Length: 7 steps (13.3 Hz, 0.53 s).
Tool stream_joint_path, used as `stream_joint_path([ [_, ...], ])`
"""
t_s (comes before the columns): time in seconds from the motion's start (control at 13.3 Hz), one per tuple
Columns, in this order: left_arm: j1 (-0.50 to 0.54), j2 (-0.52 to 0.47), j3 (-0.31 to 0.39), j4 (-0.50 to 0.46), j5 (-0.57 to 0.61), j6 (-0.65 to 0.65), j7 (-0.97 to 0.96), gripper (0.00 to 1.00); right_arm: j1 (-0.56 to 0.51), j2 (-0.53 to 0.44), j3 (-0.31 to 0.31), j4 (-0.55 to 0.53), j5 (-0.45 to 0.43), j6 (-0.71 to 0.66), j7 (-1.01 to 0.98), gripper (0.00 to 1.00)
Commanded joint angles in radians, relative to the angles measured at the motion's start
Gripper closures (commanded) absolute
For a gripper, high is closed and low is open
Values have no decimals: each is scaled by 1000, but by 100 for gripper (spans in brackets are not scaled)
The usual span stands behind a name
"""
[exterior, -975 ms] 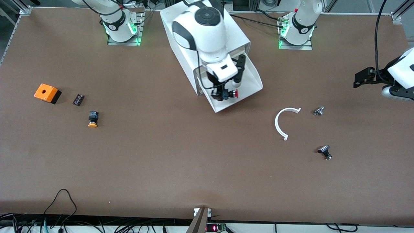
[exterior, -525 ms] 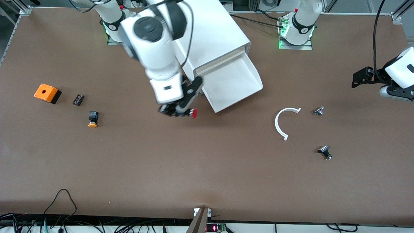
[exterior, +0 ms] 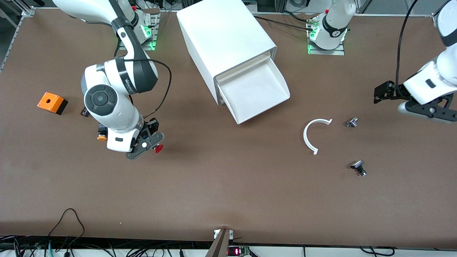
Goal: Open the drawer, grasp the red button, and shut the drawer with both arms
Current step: 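Lift the red button out and carry it toward the table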
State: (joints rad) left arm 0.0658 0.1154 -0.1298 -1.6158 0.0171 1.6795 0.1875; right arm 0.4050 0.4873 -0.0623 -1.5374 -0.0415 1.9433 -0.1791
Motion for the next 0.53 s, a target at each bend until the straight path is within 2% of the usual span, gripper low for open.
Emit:
stream_joint_path([
  [0.0,-20,26,-17,-64,-45,121,1,0,-49,-51,22,-159,-1,69,116,75],
  [0.15,-30,41,-20,-88,-95,166,-9,0,-107,-114,22,-338,-4,199,116,78],
  [0.45,-75,84,-65,-159,-98,307,-198,0,-152,-157,21,-559,-9,411,112,78],
])
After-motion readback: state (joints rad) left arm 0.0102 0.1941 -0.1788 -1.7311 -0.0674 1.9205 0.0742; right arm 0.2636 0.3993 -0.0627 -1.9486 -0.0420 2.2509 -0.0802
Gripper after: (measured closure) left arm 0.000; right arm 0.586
